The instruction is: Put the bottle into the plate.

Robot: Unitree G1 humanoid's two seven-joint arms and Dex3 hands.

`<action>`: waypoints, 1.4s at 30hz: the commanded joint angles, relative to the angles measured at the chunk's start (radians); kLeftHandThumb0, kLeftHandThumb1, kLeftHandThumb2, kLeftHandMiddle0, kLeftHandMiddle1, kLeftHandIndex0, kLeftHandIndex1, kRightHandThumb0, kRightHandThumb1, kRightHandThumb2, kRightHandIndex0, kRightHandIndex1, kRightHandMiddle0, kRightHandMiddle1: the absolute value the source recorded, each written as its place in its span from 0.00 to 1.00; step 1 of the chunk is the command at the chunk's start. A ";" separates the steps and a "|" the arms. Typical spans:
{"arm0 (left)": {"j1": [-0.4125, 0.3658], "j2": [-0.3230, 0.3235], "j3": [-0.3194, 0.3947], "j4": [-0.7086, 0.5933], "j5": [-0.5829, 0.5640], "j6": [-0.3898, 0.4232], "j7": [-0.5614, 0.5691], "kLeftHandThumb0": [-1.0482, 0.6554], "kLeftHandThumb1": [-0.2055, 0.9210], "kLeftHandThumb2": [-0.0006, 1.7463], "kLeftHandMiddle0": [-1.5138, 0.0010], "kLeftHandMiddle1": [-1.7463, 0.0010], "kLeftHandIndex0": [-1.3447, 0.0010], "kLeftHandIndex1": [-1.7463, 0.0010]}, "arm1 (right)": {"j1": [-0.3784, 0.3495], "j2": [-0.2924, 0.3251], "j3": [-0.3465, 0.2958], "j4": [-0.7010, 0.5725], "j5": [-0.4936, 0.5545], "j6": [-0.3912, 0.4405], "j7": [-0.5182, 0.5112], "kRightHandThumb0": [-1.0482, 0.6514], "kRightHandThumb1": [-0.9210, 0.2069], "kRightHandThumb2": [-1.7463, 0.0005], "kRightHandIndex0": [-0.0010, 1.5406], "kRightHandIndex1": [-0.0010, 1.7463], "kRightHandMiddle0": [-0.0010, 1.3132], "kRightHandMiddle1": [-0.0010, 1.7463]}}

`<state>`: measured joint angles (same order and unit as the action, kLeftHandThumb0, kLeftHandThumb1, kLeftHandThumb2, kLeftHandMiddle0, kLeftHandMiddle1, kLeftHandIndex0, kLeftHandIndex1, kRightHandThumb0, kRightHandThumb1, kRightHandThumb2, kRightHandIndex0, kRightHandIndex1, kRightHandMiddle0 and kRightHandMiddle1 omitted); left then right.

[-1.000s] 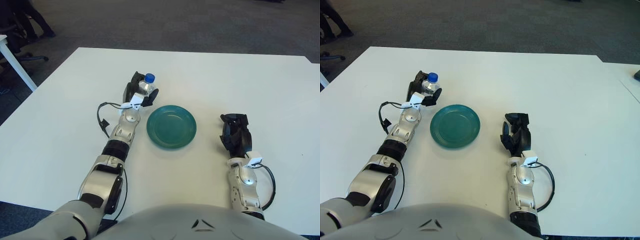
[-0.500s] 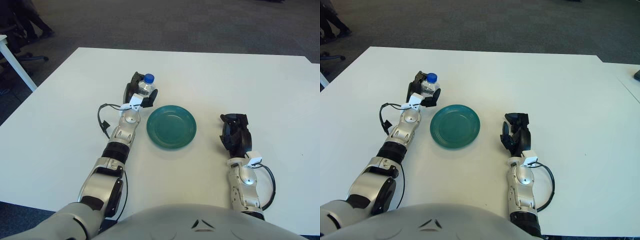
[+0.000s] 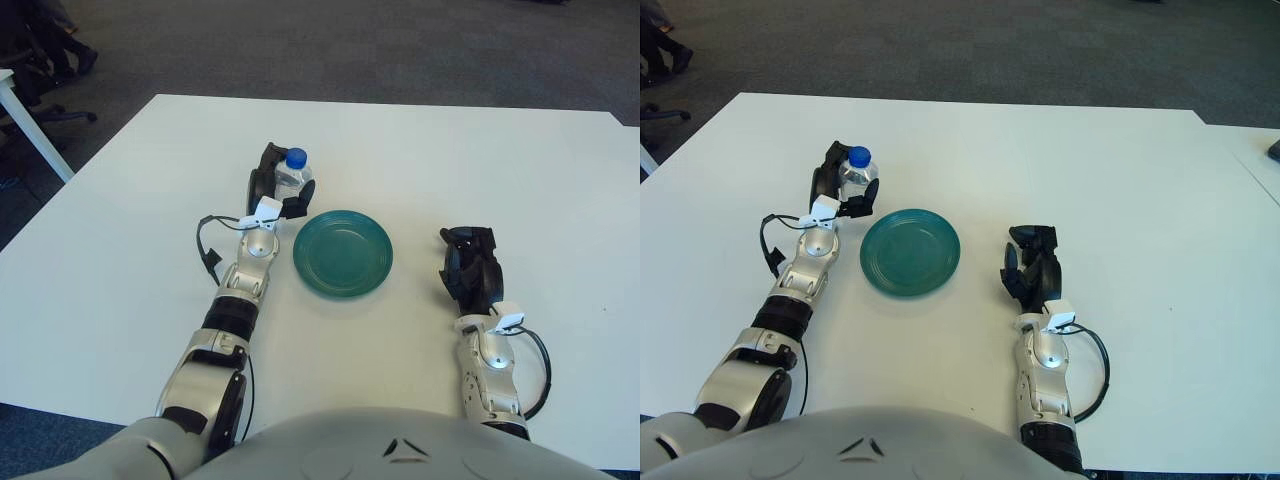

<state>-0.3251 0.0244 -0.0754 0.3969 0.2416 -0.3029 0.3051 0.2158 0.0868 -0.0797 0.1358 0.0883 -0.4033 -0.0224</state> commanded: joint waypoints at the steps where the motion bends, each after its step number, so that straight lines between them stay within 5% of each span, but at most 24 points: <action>1: 0.023 0.002 -0.005 -0.052 0.001 -0.017 -0.017 0.60 0.50 0.69 0.21 0.00 0.28 0.00 | 0.029 0.000 0.000 0.039 0.000 0.058 -0.001 0.41 0.00 0.70 0.33 0.53 0.14 1.00; 20: 0.154 -0.037 -0.095 -0.450 -0.019 0.074 -0.174 0.59 0.49 0.67 0.19 0.00 0.27 0.00 | 0.014 0.009 0.013 0.075 -0.026 0.067 -0.014 0.41 0.00 0.70 0.32 0.51 0.14 1.00; 42: 0.238 -0.054 -0.168 -0.615 -0.031 0.121 -0.275 0.59 0.50 0.67 0.21 0.00 0.30 0.00 | -0.006 0.019 0.030 0.131 -0.049 0.052 -0.036 0.41 0.00 0.70 0.33 0.51 0.14 1.00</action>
<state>-0.0938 -0.0322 -0.2359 -0.2006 0.2268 -0.1855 0.0524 0.1736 0.0895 -0.0612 0.1884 0.0468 -0.3958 -0.0556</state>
